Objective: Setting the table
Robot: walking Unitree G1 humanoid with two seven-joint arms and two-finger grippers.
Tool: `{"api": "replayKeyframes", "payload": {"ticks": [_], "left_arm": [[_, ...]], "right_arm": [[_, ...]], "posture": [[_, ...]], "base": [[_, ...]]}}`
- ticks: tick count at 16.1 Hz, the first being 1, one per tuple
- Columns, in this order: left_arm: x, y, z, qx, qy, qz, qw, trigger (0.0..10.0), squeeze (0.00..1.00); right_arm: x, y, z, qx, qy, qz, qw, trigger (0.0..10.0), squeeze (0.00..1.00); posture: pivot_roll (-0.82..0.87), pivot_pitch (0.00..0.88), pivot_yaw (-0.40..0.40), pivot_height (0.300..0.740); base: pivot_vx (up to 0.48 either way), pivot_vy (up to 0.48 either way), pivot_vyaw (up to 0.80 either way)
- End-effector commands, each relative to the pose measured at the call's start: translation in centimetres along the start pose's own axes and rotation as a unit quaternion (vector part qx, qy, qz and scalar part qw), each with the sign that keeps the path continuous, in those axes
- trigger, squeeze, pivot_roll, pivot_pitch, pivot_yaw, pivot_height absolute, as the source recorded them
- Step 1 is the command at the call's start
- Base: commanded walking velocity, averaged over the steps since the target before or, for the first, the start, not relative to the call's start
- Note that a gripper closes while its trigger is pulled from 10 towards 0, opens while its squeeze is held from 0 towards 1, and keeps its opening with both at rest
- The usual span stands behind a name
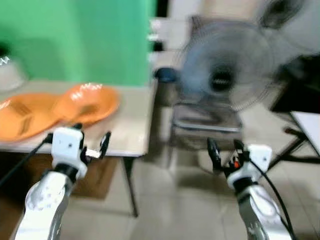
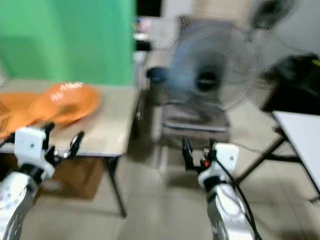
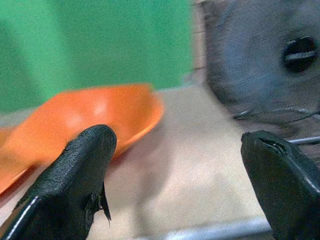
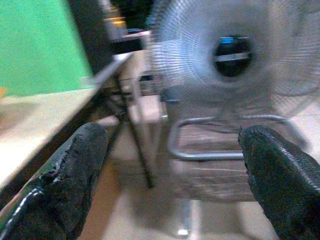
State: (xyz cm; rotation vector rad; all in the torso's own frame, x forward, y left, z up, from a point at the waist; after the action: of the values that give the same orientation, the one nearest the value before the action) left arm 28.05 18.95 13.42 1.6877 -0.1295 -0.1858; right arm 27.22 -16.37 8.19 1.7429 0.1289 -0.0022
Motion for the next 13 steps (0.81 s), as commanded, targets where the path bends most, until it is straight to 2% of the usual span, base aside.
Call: {"api": "replayKeyframes", "payload": {"ticks": [1, 4, 9, 13], "left_arm": [[-0.1, -0.2, 0.0, -0.002, -0.002, -0.005, 1.0, 10.0, 0.0], [0.3, 0.4, 0.0, -0.001, -0.008, 0.005, 1.0, 10.0, 0.0], [1.0, 1.8, 0.7, 0.011, -0.028, 0.025, 0.999, 10.0, 0.0], [1.2, 2.5, 0.4, 0.014, -0.029, 0.034, 0.999, 10.0, 0.0]], "right_arm": [[0.1, 0.8, 0.4, -0.006, -0.01, 0.014, 1.0, 10.0, 0.0], [0.1, 1.2, 0.5, -0.004, -0.014, 0.023, 1.0, 10.0, 0.0], [0.2, 1.4, 0.8, -0.001, -0.021, 0.026, 0.999, 10.0, 0.0], [0.2, 1.4, 0.7, 0.003, -0.021, 0.028, 0.999, 10.0, 0.0]], "posture": [[-0.06, 0.0, -0.026, 0.74], [-0.06, 0.0, -0.022, 0.74], [-0.07, 0.0, -0.019, 0.74], [-0.07, 0.0, -0.02, 0.74]], "base": [[0.36, 0.0, 0.0], [0.358, 0.0, 0.0], [0.0, 0.0, 0.0], [0.0, 0.351, -0.61]]}}
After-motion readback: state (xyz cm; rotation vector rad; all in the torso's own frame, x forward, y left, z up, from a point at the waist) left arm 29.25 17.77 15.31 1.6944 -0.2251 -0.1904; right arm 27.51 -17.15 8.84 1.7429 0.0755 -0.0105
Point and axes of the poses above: a point about 5 cm out from each wrist's last joint towards the gripper, its own x axis pointing out of the wrist towards the gripper, its own y axis along the axis of the wrist's last joint, z = x × y, the point moved 5 cm from there along x, pointing out of the wrist towards the gripper, and after that the axes turned 2 degrees about -x, right-handed, at the moved point
